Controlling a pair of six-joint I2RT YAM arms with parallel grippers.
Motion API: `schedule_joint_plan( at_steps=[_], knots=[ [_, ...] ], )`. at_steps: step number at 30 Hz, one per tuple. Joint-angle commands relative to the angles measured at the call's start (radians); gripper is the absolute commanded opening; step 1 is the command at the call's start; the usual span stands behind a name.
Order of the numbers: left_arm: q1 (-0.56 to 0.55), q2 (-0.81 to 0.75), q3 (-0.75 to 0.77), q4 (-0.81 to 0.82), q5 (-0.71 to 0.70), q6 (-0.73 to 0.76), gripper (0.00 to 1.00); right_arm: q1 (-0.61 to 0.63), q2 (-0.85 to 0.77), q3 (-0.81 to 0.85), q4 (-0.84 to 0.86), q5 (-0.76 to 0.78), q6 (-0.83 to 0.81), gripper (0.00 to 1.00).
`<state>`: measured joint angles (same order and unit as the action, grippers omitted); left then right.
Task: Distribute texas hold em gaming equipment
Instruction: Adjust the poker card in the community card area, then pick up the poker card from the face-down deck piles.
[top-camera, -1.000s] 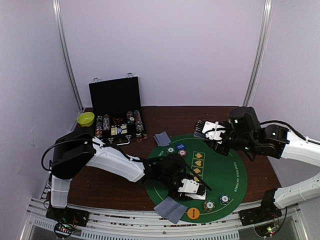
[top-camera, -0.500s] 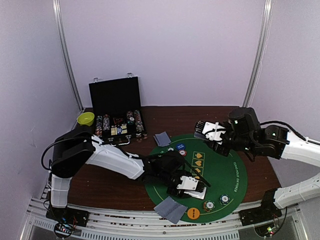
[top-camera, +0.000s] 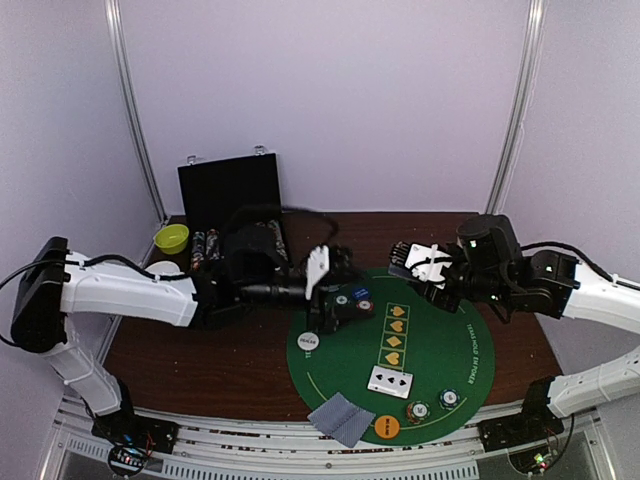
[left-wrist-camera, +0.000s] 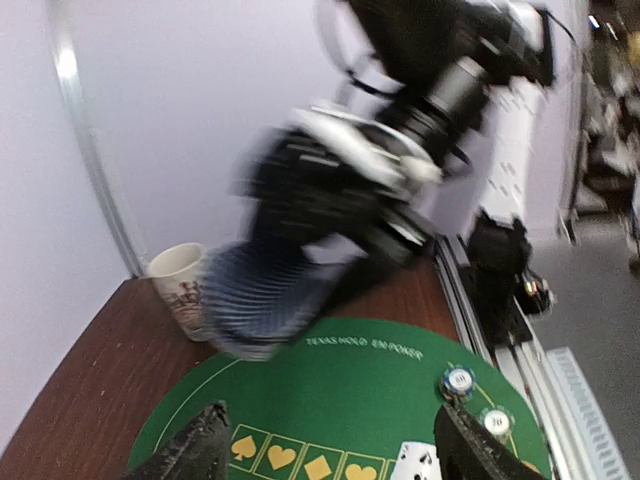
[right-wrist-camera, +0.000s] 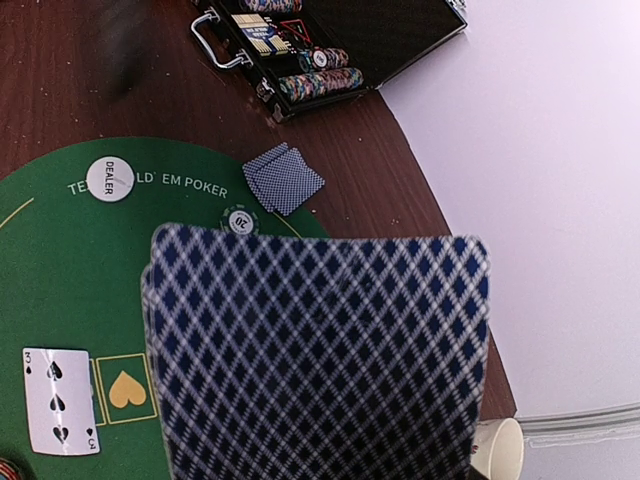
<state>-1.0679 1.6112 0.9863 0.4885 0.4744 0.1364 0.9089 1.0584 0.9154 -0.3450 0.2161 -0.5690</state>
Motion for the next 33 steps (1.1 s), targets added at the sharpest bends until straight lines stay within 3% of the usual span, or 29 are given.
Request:
schedule_joint_plan(
  at_steps=[1,6,9,17,21,25,33],
  knots=[
    [0.168,-0.006,0.046,0.125,0.064,-0.545,0.74,-0.005,-0.022,0.005,0.004,-0.018,0.009,0.44],
    [0.18,0.083,0.244,-0.094,0.163,-0.641,0.8,-0.004,-0.01,0.016,0.004,-0.027,0.011,0.44],
    [0.179,0.14,0.313,-0.109,0.234,-0.7,0.89,-0.003,-0.009,0.019,0.006,-0.033,0.011,0.44],
    [0.148,0.237,0.442,-0.277,0.204,-0.626,0.89,-0.004,0.002,0.028,0.006,-0.045,0.011,0.44],
    [0.14,0.262,0.466,-0.262,0.213,-0.627,0.88,-0.002,0.009,0.031,0.008,-0.049,0.009,0.44],
    [0.138,0.284,0.485,-0.253,0.197,-0.641,0.85,-0.002,0.016,0.032,0.01,-0.055,0.008,0.44],
    [0.13,0.328,0.557,-0.331,0.136,-0.609,0.66,-0.003,0.017,0.029,0.011,-0.058,0.011,0.44]
  ],
)
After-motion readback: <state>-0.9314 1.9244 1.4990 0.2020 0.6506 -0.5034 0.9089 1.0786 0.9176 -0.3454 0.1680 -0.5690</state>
